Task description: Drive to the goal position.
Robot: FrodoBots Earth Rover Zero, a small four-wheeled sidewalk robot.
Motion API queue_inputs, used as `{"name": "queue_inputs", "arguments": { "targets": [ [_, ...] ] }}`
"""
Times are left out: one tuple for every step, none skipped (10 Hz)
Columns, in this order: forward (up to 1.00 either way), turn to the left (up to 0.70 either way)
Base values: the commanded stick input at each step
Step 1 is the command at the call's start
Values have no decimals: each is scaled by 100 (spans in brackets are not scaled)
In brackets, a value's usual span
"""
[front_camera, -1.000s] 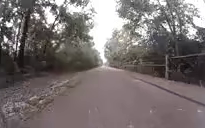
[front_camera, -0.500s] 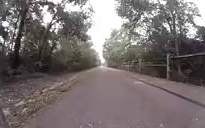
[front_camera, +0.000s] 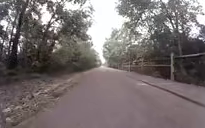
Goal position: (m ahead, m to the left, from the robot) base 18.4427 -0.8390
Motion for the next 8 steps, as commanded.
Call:
{"name": "queue_inputs", "arguments": {
  "targets": [
    [70, 0],
    [70, 0],
    [70, 0],
    [70, 0],
    [70, 0],
    [70, 0],
    [70, 0],
    [70, 0]
  ]
}}
